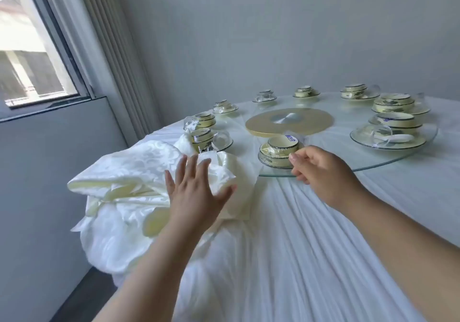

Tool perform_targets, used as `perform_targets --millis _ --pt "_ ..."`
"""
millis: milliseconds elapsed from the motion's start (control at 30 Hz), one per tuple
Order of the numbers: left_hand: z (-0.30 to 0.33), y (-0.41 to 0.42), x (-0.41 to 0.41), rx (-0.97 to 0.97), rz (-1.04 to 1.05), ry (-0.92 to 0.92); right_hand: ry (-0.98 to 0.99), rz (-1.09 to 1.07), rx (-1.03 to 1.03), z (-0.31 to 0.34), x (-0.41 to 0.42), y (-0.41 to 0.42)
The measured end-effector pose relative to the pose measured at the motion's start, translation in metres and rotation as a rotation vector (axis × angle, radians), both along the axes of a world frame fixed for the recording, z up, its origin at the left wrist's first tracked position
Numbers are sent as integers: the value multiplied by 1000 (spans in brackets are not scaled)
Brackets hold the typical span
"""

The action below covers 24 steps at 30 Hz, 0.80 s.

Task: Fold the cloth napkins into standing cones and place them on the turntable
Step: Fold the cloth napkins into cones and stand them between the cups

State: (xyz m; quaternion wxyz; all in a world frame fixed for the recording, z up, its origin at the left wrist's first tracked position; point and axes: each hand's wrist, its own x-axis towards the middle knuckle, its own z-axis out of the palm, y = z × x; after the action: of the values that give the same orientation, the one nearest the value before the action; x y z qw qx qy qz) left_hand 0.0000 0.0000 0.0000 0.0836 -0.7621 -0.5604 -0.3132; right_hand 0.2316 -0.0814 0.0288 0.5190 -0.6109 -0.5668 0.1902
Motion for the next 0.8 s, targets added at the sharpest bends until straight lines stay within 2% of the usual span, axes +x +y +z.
perform_targets --millis 100,200,233,400,500,600,733,800 --pt "9 27 -21 -150 45 213 51 76 8 -1 -13 4" --pt "3 48 -34 -240 -16 249 93 118 -16 -4 -29 10" --pt "-3 50 -37 -238 -33 208 110 130 -25 -5 -32 12" --pt "-1 42 -28 -273 -55 -242 250 165 -102 -11 -46 20" --pt "21 25 -1 -299 -185 -538 367 166 -132 -8 -56 21" --pt "29 -6 34 -419 -316 -732 401 143 -125 -4 -58 23" --pt "25 -37 61 -691 -485 -943 457 -87 -1 -7 -48 23" --pt "29 -45 62 -765 -566 -1035 503 -206 20 -11 -36 20"
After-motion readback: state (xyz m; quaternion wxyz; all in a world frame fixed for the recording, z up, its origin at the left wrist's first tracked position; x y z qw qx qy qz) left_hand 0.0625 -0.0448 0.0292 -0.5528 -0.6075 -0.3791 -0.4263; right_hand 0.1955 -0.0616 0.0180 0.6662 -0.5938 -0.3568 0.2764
